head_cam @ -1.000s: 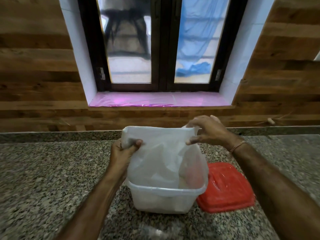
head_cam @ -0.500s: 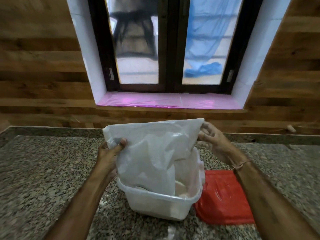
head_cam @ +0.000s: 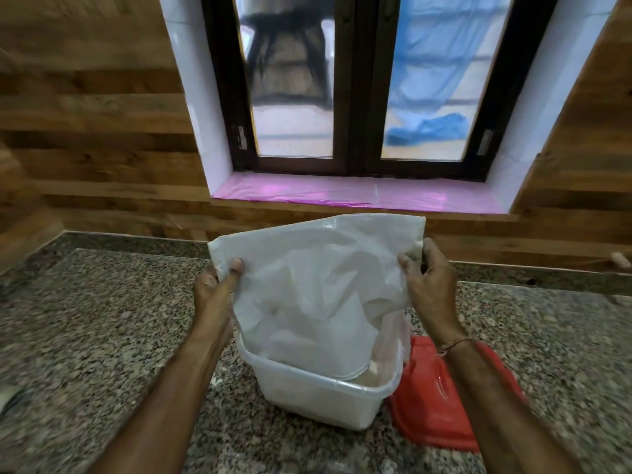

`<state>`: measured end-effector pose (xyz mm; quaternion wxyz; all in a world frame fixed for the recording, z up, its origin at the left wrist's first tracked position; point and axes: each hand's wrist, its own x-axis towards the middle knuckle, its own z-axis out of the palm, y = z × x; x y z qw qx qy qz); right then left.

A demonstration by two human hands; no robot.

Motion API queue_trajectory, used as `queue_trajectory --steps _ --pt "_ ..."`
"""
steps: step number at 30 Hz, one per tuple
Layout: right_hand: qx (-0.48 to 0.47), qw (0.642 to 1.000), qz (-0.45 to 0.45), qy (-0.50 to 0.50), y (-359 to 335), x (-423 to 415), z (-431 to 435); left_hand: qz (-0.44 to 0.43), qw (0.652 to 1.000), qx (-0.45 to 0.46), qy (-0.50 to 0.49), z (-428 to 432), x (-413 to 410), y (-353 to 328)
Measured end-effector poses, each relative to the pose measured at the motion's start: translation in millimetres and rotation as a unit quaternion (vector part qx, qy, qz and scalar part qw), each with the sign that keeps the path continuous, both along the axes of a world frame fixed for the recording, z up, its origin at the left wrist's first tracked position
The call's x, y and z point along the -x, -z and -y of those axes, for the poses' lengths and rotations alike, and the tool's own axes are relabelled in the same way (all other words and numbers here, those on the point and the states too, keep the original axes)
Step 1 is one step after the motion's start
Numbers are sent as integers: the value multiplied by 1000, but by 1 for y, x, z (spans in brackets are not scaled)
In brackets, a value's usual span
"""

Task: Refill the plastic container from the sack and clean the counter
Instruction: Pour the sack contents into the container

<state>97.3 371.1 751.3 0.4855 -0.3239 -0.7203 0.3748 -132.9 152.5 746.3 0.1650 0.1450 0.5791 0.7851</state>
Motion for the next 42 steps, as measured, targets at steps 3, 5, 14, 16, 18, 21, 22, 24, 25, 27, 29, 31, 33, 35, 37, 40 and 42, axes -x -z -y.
queue_trajectory --steps 3,5,14,16,18,21,22,24,25,27,29,31,33,35,37,40,42 --pt "43 998 -43 -7 1 2 3 -16 997 57 52 8 -10 12" --pt "131 982 -84 -107 3 -3 1 -1 997 67 24 9 -11 15" --pt "127 986 32 -103 32 -17 2 52 998 -4 -35 -1 -15 2" --pt "-13 994 110 -23 31 -19 -2 35 998 -6 -54 -4 -11 5" --pt "-130 978 156 46 32 -19 1 21 998 -7 -55 -6 -9 6" --pt "-157 970 170 74 36 -14 9 14 999 -27 -23 -3 -10 11" --pt "-133 975 160 81 37 -13 10 10 1000 -18 -2 1 -12 13" --pt "-61 987 124 84 37 -11 11 -23 996 56 60 11 -13 21" --pt "-32 990 106 87 36 -11 12 -51 989 105 86 16 -13 26" --pt "18 994 78 76 35 -13 13 -85 982 150 79 21 -12 30" --pt "106 993 29 -47 35 -19 11 -79 988 125 40 21 -10 26" --pt "177 958 28 -222 36 -25 7 -62 994 91 23 20 -9 19" --pt "166 940 100 -282 36 -28 4 -49 996 73 23 18 -9 16" --pt "124 951 147 -243 37 -27 2 -41 997 66 18 15 -8 17" --pt "79 969 145 -183 36 -26 1 -47 997 69 5 12 -8 18" --pt "-41 985 140 -96 30 -24 2 -48 996 74 -11 9 -7 22" --pt "-163 969 179 -39 32 -19 0 -53 996 71 -14 7 -8 23"
